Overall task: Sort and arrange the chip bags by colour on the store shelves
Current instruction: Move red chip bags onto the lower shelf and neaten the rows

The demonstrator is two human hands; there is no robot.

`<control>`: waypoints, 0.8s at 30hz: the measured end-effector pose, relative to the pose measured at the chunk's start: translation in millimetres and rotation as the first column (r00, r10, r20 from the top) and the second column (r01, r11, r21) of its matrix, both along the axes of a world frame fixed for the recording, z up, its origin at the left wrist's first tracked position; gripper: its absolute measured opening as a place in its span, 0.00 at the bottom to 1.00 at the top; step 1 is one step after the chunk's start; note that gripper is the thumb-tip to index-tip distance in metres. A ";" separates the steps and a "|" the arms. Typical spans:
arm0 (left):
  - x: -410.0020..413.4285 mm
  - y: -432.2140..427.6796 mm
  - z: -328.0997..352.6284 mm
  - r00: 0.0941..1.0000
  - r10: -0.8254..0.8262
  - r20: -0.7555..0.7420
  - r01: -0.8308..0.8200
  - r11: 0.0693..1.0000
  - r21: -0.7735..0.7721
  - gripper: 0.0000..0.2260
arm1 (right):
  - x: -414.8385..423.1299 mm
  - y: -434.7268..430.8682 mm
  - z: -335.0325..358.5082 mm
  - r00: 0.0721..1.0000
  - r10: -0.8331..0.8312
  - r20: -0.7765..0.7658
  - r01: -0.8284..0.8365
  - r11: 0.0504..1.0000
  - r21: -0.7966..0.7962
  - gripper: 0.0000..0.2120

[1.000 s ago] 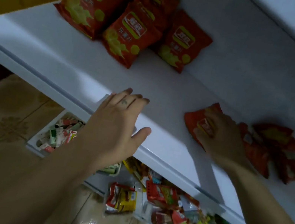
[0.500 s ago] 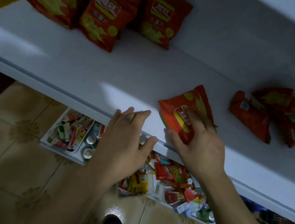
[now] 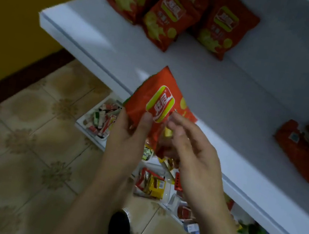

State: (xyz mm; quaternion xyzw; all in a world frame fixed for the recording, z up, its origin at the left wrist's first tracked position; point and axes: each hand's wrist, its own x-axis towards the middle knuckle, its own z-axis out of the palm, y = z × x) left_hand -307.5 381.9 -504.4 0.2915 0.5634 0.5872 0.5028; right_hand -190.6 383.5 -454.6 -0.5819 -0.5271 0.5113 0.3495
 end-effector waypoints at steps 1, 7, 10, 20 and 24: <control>-6.9 0.9 -3.8 0.999 0.049 -0.005 -0.049 0.998 -0.037 0.10 | -0.8 1.2 -1.5 0.999 -0.010 0.047 0.009 1.000 0.028 0.16; -38.3 2.1 -20.2 0.989 0.119 0.082 -0.108 0.986 -0.129 0.06 | 10.8 29.6 -0.9 0.952 0.036 0.305 -0.042 0.999 0.015 0.18; -50.0 7.1 -16.3 0.996 0.045 0.081 -0.041 0.998 -0.055 0.06 | 10.6 42.0 -0.8 0.937 0.117 0.329 -0.125 0.992 0.003 0.16; -64.2 62.9 23.2 0.909 -0.322 -0.265 0.339 0.941 0.021 0.11 | 27.0 74.3 3.4 0.957 0.099 0.272 -0.114 0.993 0.038 0.04; -61.0 82.1 24.4 0.849 -0.249 -0.467 0.275 0.961 -0.014 0.16 | 52.2 105.9 -1.4 0.932 -0.172 0.320 0.116 0.976 0.186 0.07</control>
